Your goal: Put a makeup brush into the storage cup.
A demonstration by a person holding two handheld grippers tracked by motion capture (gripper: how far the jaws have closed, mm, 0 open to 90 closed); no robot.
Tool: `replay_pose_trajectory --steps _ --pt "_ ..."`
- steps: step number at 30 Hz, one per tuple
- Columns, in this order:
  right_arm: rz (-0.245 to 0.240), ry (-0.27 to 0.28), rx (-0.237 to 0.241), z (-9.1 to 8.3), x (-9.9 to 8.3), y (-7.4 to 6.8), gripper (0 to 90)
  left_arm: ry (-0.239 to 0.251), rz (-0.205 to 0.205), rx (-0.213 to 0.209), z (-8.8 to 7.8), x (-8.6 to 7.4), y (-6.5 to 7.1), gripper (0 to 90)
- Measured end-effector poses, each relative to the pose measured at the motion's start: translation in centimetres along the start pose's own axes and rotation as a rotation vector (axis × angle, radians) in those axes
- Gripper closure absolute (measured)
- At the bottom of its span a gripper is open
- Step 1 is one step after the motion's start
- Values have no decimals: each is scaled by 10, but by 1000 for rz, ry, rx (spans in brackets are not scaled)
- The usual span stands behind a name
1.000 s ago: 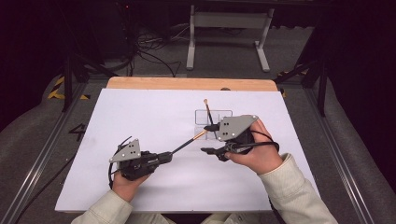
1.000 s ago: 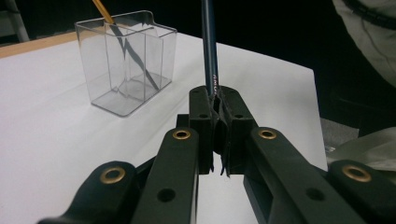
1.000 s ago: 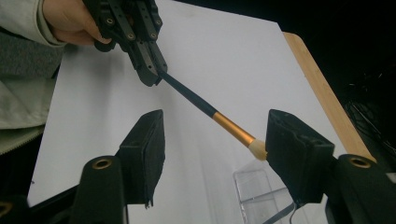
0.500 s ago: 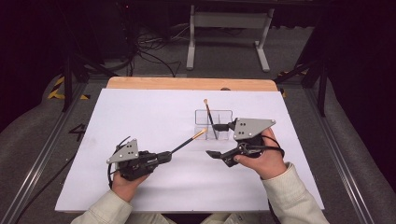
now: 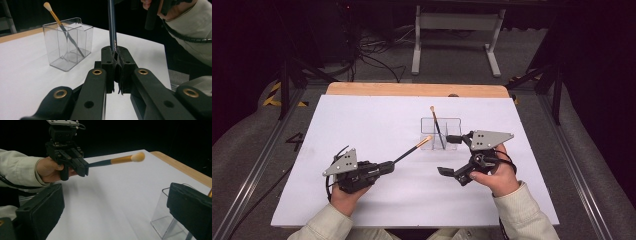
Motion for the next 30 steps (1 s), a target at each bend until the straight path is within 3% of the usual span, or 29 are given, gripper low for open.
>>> replay_pose_trajectory --steps 7,15,22,30 --pt "53 55 7 4 -9 2 19 16 1 -10 -2 1 1 852" --pt "98 139 -26 4 -19 7 19 27 7 -19 -1 1 1 852" --pt "111 131 -34 12 -25 9 20 34 16 -32 0 1 2 852" --pt "114 159 -22 26 -25 6 19 35 32 -50 4 -1 4 852"
Point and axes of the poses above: each handheld gripper's, and its own axes: z roughly forward along the jaws, x roughly out of its top, y roughly to its right, the point moved 4 cm from there along z, roughly forward along the jaws, and after that the axes turned 9 degrees about -z, right-handed, at the moved point
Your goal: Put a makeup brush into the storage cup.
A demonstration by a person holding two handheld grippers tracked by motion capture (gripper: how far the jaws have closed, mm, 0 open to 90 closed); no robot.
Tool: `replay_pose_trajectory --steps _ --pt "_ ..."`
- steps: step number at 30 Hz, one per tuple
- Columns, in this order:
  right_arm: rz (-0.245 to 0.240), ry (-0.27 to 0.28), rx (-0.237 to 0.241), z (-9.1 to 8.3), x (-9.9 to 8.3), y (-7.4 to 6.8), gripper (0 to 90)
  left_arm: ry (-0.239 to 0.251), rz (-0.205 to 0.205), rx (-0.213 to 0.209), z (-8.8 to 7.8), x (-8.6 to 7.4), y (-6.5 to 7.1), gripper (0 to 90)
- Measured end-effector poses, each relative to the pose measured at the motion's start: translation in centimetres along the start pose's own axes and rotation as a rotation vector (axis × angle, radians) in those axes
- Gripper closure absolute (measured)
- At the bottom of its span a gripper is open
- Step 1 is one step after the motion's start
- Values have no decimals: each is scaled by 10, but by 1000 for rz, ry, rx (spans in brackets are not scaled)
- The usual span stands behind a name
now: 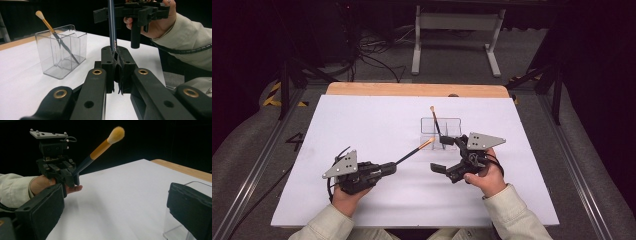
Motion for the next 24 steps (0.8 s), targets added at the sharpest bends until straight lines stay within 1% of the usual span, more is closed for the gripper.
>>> replay_pose_trajectory --steps 7,11,15,19,22,24 --pt "-7 11 11 8 1 -3 19 0 2 -6 2 -1 0 851" --pt "-11 21 25 13 2 -5 19 -3 4 -9 3 -2 -1 851" --pt "-14 27 34 18 4 -8 43 -2 11 -13 3 -3 -1 851" --pt "-24 30 52 20 5 -11 117 -6 17 -17 4 -3 0 851" --pt "-29 35 66 21 6 -13 192 -10 20 -19 5 -4 0 851" --pt "-33 42 78 21 7 -14 260 -12 21 -23 6 -4 0 851"
Point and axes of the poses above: each handheld gripper's, and its own axes: z roughly forward along the jaws, x roughly out of its top, y roughly to its right, the point moved 4 cm from there along z, roughly forward along the jaws, and after that the axes turned 9 degrees about -z, right-handed, at the moved point
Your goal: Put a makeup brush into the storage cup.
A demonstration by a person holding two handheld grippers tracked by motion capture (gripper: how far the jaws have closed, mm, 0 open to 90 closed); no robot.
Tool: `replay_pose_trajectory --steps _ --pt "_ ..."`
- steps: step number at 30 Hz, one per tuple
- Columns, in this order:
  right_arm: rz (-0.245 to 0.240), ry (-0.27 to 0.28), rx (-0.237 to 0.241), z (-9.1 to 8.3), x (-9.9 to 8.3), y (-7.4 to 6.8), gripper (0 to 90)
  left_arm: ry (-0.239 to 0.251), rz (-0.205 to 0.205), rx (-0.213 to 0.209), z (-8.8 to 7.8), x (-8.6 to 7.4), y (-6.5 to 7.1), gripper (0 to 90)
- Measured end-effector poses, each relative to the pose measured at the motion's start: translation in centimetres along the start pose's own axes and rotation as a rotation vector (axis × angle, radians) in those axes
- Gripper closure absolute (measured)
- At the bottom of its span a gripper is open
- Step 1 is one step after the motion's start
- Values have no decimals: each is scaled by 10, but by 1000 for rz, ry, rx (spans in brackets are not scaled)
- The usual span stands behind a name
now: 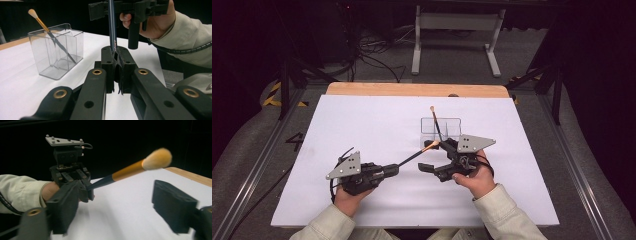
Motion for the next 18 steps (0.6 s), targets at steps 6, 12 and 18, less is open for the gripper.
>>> replay_pose_trajectory --steps 6,12,18 --pt "-7 10 27 -1 2 -1 465 -12 3 4 1 -1 -1 851" --pt "-4 19 31 -1 2 -1 586 -15 6 2 2 -2 -1 851" --pt "9 25 38 -2 2 -1 638 -31 34 17 4 -3 1 850"
Point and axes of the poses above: each handheld gripper's, and its own axes: z roughly forward along the jaws, x roughly out of its top, y roughly to its right, the point moved 4 cm from there along z, roughly forward along the jaws, and after that the axes turned 9 degrees about -z, right-handed, at the moved point
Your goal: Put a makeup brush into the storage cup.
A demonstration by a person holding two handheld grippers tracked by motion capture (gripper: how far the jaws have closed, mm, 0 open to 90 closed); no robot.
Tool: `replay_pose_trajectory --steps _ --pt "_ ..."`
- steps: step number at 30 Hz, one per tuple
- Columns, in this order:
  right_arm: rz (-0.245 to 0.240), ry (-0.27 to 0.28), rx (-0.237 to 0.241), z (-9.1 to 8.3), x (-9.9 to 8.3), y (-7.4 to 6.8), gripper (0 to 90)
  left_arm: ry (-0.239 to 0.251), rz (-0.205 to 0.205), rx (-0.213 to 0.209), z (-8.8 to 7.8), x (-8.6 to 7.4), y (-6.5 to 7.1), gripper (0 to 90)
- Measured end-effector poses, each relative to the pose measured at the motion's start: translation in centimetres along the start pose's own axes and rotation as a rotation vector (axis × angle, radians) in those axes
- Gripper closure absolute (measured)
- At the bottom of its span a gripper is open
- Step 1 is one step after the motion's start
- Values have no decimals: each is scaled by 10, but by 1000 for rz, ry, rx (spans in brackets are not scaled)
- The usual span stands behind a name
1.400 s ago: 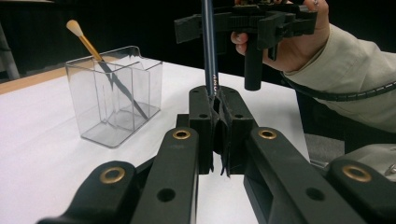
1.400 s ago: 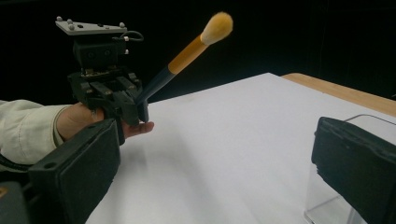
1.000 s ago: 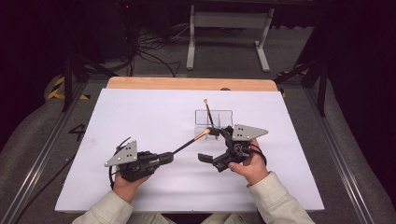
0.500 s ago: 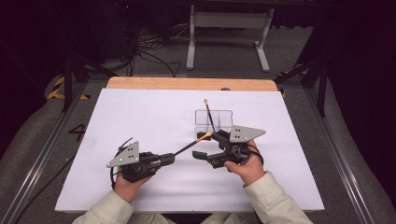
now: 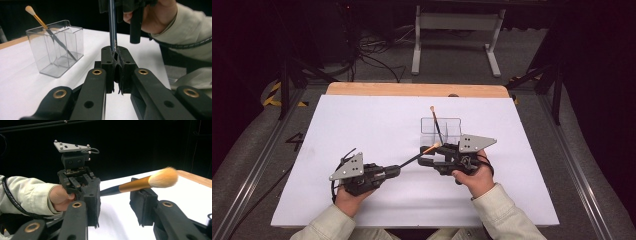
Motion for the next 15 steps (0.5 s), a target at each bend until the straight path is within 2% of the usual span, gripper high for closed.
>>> replay_pose_trajectory --steps 6,15 --pt "1 8 -6 -2 1 0 726 -17 10 -10 2 -1 2 850" --pt "15 24 6 -2 3 -2 758 -25 14 -15 3 -2 1 850"
Point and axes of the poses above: each handheld gripper's, and its own axes: z roughly forward along the jaws, x roughly out of its top, y roughly to its right, the point moved 4 cm from there along z, roughly forward along the jaws, and after that the axes turned 9 degrees about -z, right-handed, at the moved point
